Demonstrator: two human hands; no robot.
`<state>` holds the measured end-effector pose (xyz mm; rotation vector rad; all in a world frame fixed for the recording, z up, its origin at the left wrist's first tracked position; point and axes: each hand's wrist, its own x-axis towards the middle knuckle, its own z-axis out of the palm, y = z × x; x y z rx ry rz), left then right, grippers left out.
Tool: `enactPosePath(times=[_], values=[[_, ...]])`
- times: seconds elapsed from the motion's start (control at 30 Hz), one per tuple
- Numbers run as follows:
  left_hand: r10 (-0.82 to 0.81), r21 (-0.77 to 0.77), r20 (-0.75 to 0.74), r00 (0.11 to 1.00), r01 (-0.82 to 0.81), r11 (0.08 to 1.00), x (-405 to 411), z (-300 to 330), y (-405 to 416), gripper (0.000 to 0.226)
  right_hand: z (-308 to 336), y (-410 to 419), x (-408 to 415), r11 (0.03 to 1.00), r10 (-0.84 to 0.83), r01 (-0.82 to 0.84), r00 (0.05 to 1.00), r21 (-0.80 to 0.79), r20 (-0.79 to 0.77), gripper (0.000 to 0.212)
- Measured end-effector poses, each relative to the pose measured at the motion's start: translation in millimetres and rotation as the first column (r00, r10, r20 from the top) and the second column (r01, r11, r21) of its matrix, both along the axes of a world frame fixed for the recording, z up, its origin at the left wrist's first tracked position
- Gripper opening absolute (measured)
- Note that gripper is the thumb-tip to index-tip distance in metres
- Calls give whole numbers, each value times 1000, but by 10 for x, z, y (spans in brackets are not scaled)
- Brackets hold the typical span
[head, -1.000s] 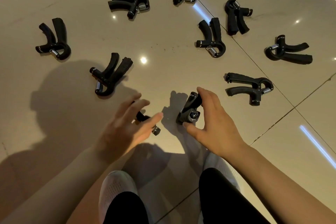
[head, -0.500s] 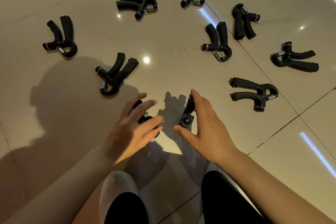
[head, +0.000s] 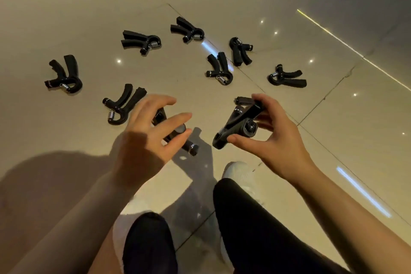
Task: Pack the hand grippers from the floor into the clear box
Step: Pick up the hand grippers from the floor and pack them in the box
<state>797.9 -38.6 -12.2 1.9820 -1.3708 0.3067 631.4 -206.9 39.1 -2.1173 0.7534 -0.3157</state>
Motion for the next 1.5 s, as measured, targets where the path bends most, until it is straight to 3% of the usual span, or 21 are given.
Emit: enactPosePath(times=[0.13, 0.3, 0.5, 0.67, 0.9, 1.3, 1.5], values=[[-156, -69, 56, 986, 160, 985, -572, 981, -42, 28, 827, 297, -800, 995, -90, 93, 990, -23, 111, 95], [-381, -50, 172, 908, 395, 918, -1527, 2093, 84, 31, 1682, 896, -1988, 969, -212, 238, 938, -66, 276, 91], [-549, -103, 176, 817, 570, 815, -2823, 2817, 394, 37, 2369, 1691, -3345, 883, -385, 462, 812, -80, 438, 88], [-641, -244, 96, 762, 642, 727, -3935, 2983, 732, 36, 2627, 2359, -4307, 803, -493, 592, 725, -69, 480, 80], [-751, -269, -21, 660, 720, 640, -4998, 2907, 1145, 40, 2590, 3078, -5205, 631, -668, 775, 554, -16, 496, 77], [-840, -225, -98, 534, 810, 542, -5697, 2551, 1982, 37, 2329, 4246, -5882, 467, -822, 879, 393, 95, 412, 79], [-904, -189, -102, 416, 884, 428, -5929, 2530, 2244, 43, 2460, 4727, -6299, 345, -871, 936, 290, 74, 396, 82]])
